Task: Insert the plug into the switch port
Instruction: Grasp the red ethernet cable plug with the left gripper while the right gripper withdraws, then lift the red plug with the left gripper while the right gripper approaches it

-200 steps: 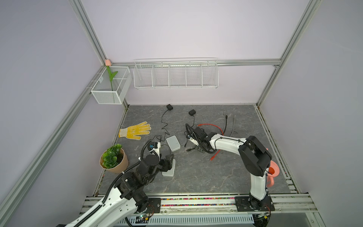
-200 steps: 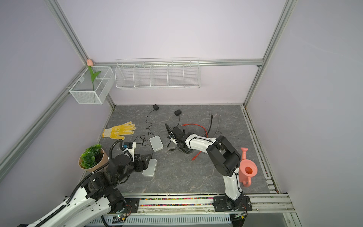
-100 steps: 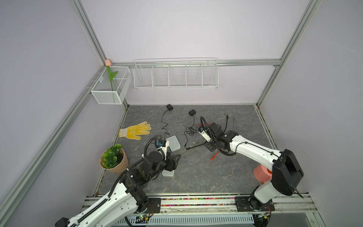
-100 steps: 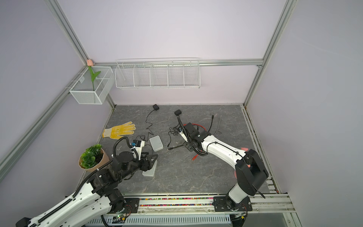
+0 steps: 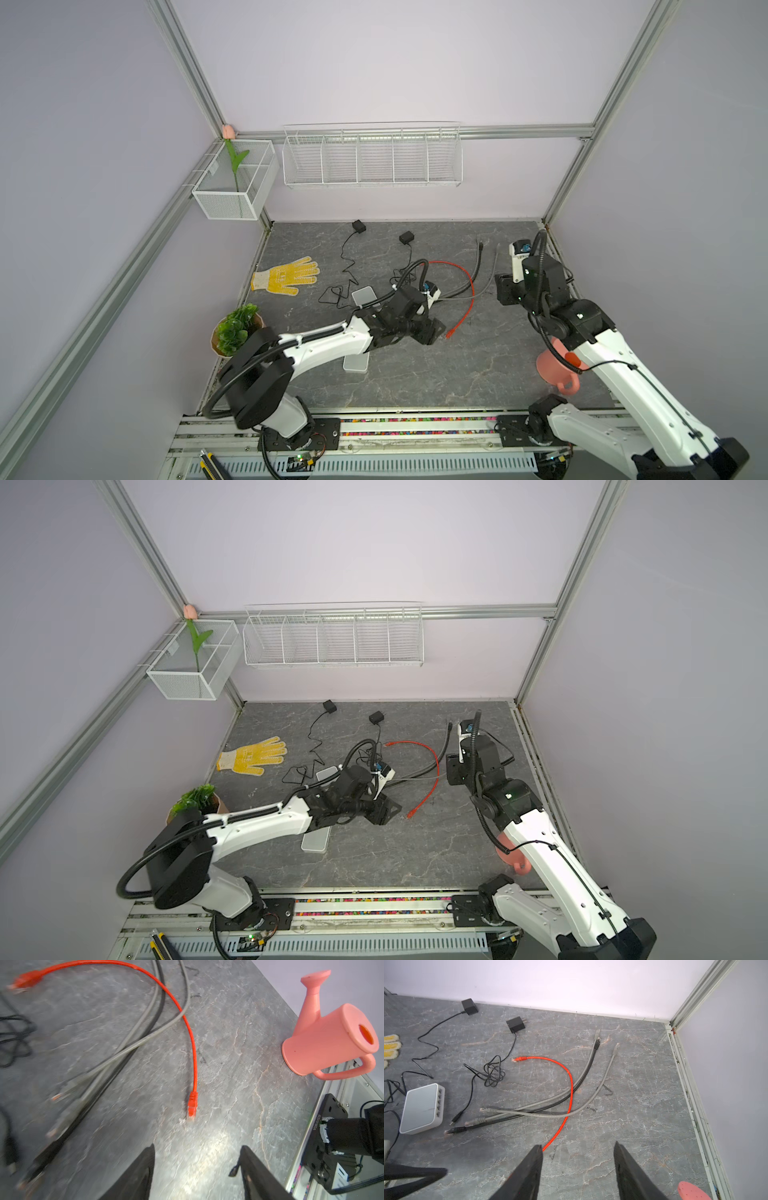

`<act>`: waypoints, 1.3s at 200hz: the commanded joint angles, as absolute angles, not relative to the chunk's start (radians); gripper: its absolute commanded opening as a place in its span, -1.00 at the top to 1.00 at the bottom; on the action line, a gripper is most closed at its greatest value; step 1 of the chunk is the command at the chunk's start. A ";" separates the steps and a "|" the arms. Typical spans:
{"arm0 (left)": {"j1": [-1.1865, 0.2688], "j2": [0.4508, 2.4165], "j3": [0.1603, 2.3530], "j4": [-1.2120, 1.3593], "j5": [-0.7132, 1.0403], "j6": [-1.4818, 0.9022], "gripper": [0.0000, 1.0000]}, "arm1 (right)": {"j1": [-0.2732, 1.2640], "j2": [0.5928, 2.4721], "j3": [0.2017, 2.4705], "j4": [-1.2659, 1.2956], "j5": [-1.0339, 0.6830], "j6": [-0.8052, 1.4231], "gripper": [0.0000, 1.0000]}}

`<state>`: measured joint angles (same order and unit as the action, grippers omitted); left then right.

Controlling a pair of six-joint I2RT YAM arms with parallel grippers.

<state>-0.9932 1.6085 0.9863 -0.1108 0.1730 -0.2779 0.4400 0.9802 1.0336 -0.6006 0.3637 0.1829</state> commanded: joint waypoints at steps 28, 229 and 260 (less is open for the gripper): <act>-1.035 1.837 1.148 -0.144 0.234 -0.242 -0.18 | 0.433 0.961 0.965 -0.611 0.333 0.226 -0.17; -1.039 2.025 1.448 -0.425 0.234 -0.141 0.97 | 0.430 0.854 0.946 -0.621 0.238 0.131 -0.13; -0.976 1.912 1.400 -0.361 0.566 -0.174 0.97 | 0.430 0.841 0.974 -0.654 0.142 0.041 -0.10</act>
